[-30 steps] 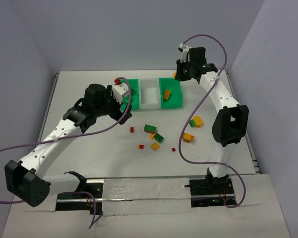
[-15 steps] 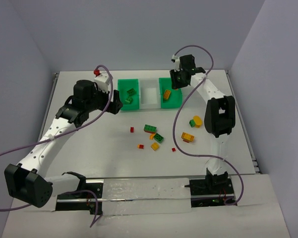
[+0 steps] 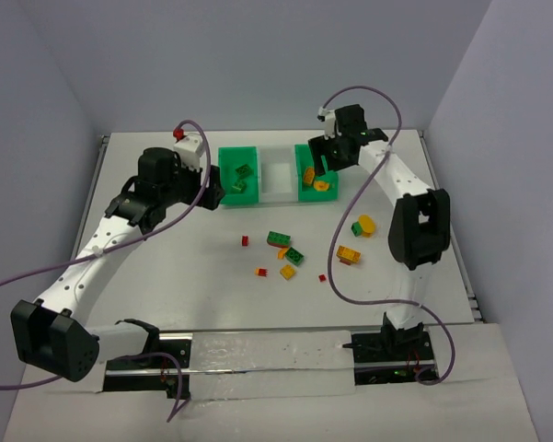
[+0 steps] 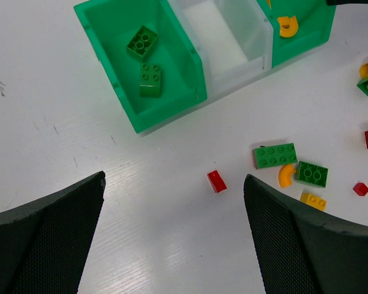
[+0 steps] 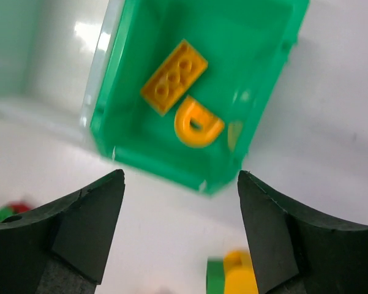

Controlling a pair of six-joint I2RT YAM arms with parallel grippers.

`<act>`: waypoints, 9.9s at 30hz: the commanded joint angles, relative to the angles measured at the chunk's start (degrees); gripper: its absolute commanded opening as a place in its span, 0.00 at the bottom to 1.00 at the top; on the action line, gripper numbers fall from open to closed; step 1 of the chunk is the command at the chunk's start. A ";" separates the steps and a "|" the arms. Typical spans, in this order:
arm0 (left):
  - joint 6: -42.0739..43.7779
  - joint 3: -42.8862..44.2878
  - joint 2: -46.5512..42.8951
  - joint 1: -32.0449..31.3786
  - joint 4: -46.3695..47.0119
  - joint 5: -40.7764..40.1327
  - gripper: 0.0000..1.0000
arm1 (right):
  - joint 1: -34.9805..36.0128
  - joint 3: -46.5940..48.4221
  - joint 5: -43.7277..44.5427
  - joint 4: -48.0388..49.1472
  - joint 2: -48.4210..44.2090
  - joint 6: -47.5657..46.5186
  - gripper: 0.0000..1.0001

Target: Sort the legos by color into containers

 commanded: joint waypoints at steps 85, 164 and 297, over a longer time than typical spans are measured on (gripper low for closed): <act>-22.44 8.58 4.86 -7.86 4.87 30.54 0.91 | 34.01 -37.35 1.79 18.35 -50.56 -30.53 0.00; 12.06 -4.17 -5.97 -13.00 2.51 53.40 0.00 | 25.64 -16.50 -44.44 -7.02 -37.10 -6.12 0.87; 1.44 36.92 46.04 0.85 1.52 -4.08 0.52 | 3.88 3.16 9.26 12.28 4.08 3.42 0.80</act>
